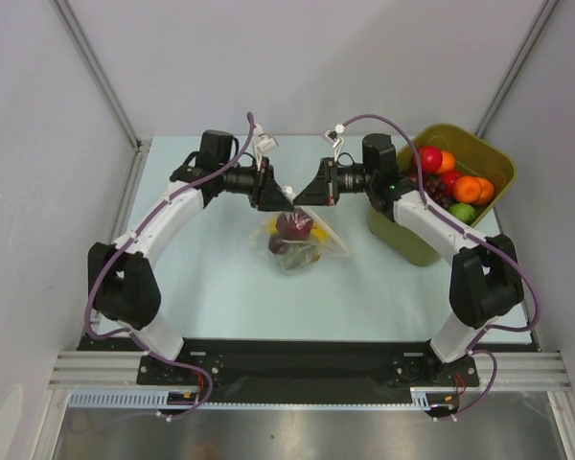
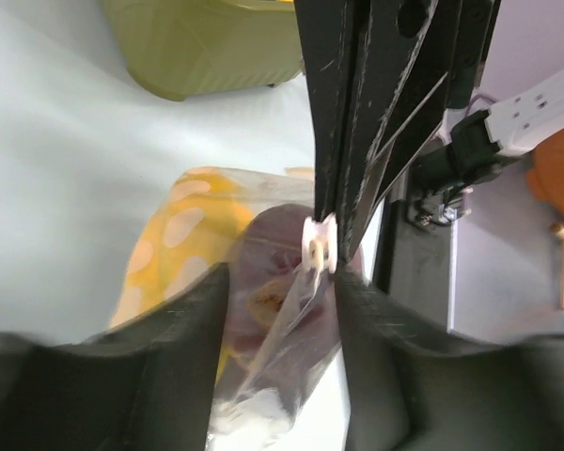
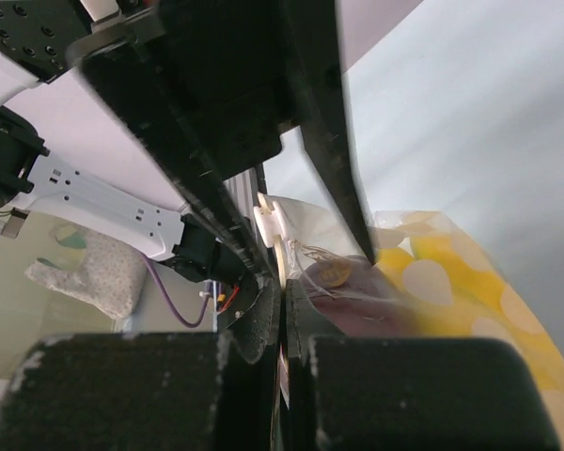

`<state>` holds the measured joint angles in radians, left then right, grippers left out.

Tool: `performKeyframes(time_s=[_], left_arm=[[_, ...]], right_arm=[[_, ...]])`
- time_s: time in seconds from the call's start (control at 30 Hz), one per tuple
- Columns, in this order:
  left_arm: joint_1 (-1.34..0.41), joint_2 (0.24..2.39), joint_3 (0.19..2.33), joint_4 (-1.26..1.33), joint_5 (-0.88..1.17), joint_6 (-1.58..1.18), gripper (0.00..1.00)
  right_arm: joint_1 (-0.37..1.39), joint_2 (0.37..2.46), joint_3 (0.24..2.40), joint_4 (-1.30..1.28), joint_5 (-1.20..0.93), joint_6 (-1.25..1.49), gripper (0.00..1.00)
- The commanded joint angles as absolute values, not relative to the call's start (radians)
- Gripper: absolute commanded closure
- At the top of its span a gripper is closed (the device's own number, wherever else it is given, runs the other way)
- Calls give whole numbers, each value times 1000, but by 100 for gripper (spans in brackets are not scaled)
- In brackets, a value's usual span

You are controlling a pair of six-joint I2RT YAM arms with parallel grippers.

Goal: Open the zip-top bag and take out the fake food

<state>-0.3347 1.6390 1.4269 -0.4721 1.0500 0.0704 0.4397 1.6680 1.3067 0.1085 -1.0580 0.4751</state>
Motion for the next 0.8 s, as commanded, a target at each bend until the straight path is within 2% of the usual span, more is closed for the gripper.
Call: performKeyframes(time_s=[0.0,0.03,0.07,0.13,0.17,0.2,0.23,0.33,0.47,0.77], left_arm=[[-345,1608,1417,-407,1078,74,58],[-347,1611,1419,-411,1081,77,65],[-348,1612,1420,-414,1084,78,80],[-350,1614,1420,-422,1097,84,90],[-350,1612,1419,-423,1100,86,99],[-350,1612,1417,-423,1103,87,100],[-350,1611,1416,-423,1107,90,100],[-354,1612,1417,-428,1121,92,100],[-365,1614,1422,-436,1135,101,100],[-383,1615,1428,-462,1137,117,100]], right_arm=[[448,1628,1331,124,-1069,466,100],[446,1628,1341,95,-1065,460,100],[446,1625,1347,80,-1060,445,100],[442,1621,1361,48,-1055,436,93],[439,1618,1371,41,-1052,430,89],[436,1615,1376,38,-1051,426,84],[428,1614,1381,26,-1042,425,70],[417,1612,1400,12,-1034,407,53],[411,1631,1436,5,-1029,394,46],[425,1683,1485,-29,-1031,374,45]])
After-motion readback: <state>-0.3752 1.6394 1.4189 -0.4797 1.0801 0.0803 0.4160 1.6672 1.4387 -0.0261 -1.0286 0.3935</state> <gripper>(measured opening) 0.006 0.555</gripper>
